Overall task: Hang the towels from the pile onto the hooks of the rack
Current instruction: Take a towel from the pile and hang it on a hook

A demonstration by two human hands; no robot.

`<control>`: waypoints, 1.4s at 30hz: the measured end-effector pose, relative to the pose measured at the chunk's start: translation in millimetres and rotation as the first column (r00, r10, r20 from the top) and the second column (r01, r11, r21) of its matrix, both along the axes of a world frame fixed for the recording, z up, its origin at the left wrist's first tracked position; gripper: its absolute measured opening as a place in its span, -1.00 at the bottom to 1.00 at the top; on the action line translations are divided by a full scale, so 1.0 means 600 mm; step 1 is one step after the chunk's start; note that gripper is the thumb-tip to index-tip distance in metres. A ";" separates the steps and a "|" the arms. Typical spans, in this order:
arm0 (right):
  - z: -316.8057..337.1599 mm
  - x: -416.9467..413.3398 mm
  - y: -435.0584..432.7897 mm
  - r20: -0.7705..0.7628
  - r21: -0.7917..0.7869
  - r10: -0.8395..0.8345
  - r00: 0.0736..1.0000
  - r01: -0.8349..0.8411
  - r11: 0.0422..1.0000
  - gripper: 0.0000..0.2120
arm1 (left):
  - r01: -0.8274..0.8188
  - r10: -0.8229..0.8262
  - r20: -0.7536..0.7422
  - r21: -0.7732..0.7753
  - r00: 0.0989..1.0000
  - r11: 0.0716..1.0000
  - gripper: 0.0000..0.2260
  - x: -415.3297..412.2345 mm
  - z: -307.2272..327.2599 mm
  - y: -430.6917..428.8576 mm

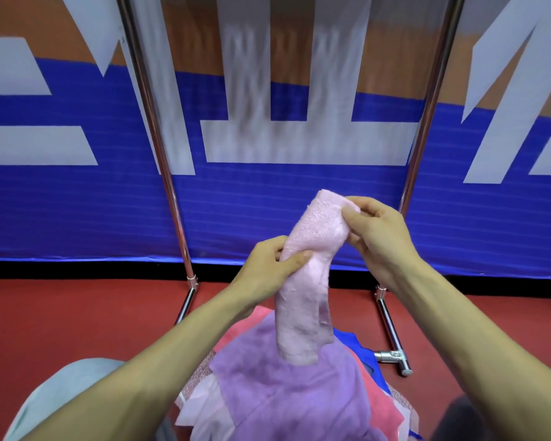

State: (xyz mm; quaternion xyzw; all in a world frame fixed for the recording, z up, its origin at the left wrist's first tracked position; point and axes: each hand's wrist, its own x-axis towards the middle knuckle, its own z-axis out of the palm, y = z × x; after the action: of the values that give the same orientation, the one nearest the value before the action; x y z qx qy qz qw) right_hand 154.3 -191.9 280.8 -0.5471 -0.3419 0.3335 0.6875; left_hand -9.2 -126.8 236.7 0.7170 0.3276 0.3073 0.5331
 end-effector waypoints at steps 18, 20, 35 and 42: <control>0.213 -0.060 -0.013 0.827 -0.257 0.376 0.417 -0.315 0.914 -0.80 | 0.430 -0.052 -0.582 0.536 0.812 0.727 -0.48 -0.083 0.331 0.016; 0.254 -0.076 -0.008 0.889 -0.161 0.251 0.382 -0.252 0.954 -0.79 | 0.372 0.022 -0.560 0.578 0.828 0.726 -0.47 -0.106 0.365 0.020; 0.442 -0.143 0.159 0.990 0.138 -0.137 -0.015 0.082 0.987 -0.80 | 0.079 0.458 -0.387 0.825 0.800 0.559 -0.92 -0.254 0.503 0.169; 0.519 -0.147 0.309 0.982 0.187 -0.179 0.064 -0.155 0.970 -0.70 | 0.006 0.620 -0.208 0.950 0.756 0.311 -0.89 -0.277 0.611 0.305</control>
State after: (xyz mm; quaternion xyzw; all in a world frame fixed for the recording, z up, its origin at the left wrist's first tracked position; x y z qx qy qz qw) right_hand 66.1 -6.6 592.4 -0.5406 -0.7521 -0.1821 0.3300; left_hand -175.4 56.1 603.2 0.8581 0.3760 0.3176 -0.1462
